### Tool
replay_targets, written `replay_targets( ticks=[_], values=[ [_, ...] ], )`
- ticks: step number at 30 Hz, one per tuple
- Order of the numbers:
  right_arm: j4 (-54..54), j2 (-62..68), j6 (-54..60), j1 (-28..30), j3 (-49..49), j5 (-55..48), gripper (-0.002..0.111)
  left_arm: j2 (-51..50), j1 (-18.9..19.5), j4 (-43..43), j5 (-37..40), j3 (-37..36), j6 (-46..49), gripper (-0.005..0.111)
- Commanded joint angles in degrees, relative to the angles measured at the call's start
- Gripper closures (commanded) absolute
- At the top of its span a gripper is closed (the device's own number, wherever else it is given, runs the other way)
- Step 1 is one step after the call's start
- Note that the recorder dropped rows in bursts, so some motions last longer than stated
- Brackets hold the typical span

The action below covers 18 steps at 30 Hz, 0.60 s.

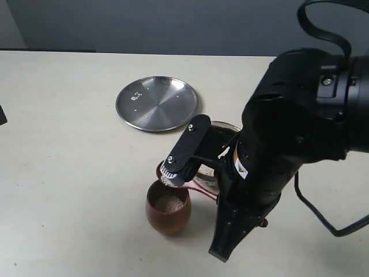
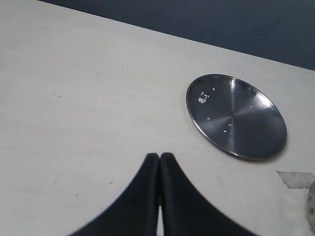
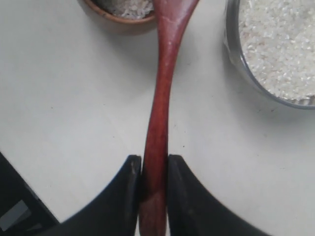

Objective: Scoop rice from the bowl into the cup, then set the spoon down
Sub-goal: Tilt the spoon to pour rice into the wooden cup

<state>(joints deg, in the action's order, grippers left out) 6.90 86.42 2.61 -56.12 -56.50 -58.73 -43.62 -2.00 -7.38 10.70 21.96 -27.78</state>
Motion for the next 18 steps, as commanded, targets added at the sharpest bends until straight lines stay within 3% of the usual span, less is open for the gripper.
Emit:
replay_targets(
  ticks=[1,5,9,18],
  values=[
    [4.1,0.1,0.4,0.0,0.4,-0.1,0.109,-0.1,0.2,-0.1,-0.4,0.4,0.0,0.106],
    [6.1,0.2,2.3,-0.7,0.4,-1.7,0.109,-0.1,0.2,-0.1,-0.4,0.4,0.0,0.106],
    [12.2,0.2,0.7,-6.3,0.4,-2.1,0.109,-0.1,0.2,-0.1,-0.4,0.4,0.0,0.106],
    [17.1,1.0,-1.1,-6.8,0.4,-3.8,0.109,-0.1,0.2,-0.1,-0.4,0.4,0.0,0.106]
  ],
)
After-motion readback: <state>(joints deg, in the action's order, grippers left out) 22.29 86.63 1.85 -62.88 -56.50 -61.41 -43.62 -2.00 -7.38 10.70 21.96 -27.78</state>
